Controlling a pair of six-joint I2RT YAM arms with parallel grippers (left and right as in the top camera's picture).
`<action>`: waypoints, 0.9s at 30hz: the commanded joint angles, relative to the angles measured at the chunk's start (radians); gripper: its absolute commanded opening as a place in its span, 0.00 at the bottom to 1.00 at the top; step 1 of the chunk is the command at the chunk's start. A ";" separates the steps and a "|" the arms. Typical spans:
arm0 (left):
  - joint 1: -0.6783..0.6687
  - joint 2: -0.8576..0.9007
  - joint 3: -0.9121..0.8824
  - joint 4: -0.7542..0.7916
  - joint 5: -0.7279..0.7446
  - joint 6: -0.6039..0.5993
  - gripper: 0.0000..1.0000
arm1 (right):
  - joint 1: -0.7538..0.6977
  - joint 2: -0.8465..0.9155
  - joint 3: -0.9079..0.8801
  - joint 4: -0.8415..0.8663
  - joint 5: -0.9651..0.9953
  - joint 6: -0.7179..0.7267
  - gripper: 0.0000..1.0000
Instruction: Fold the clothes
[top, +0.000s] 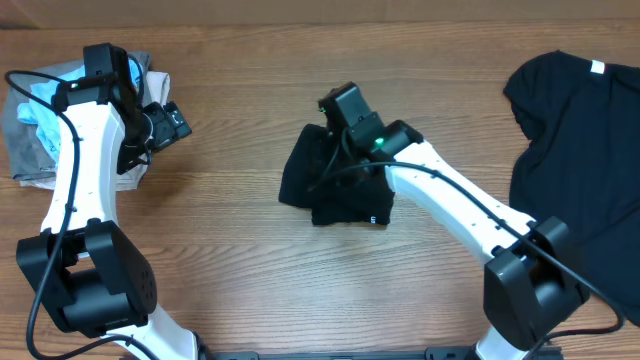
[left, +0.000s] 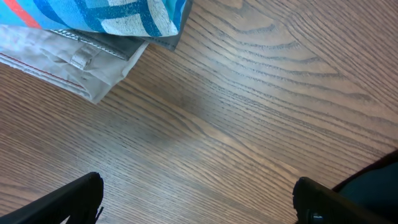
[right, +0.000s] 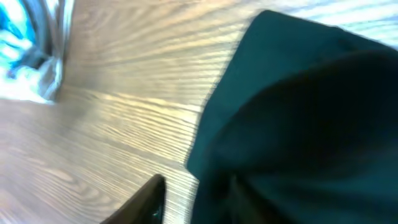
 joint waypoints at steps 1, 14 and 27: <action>-0.009 -0.007 0.012 0.000 0.010 0.002 1.00 | 0.012 -0.001 0.007 0.027 -0.051 -0.055 0.60; -0.009 -0.007 0.012 0.000 0.010 0.002 1.00 | -0.147 -0.061 0.126 -0.188 -0.112 -0.090 0.04; -0.009 -0.007 0.012 0.000 0.010 0.002 1.00 | -0.151 0.113 0.040 0.014 -0.119 -0.090 0.04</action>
